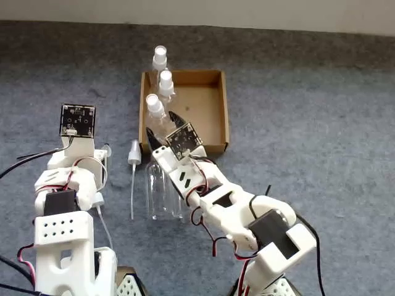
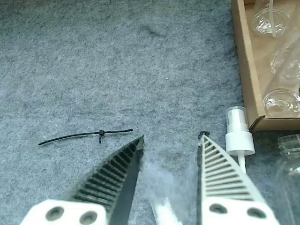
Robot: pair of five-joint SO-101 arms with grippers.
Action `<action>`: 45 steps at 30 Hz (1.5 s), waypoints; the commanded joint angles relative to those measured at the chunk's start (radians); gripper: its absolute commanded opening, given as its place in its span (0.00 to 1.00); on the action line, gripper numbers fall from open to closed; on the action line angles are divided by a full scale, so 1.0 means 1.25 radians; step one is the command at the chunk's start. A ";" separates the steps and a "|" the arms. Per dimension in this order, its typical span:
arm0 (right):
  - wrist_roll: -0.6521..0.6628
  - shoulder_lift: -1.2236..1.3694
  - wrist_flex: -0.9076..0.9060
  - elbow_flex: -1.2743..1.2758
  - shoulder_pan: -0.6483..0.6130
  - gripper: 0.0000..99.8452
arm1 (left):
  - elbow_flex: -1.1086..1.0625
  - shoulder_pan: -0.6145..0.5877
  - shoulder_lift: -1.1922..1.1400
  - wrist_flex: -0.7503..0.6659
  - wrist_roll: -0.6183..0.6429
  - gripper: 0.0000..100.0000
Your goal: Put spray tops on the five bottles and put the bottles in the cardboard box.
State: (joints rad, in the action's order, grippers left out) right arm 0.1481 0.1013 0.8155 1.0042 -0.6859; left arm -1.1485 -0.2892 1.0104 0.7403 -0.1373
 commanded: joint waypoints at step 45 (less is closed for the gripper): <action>-0.302 -0.458 -1.351 -0.290 -0.007 0.23 | 0.003 0.010 -0.001 -0.016 0.007 0.18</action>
State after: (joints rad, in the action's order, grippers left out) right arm -0.1803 -0.5738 -0.8155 0.8232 -0.6920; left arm -1.1485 -0.2892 1.0104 0.7403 -0.1373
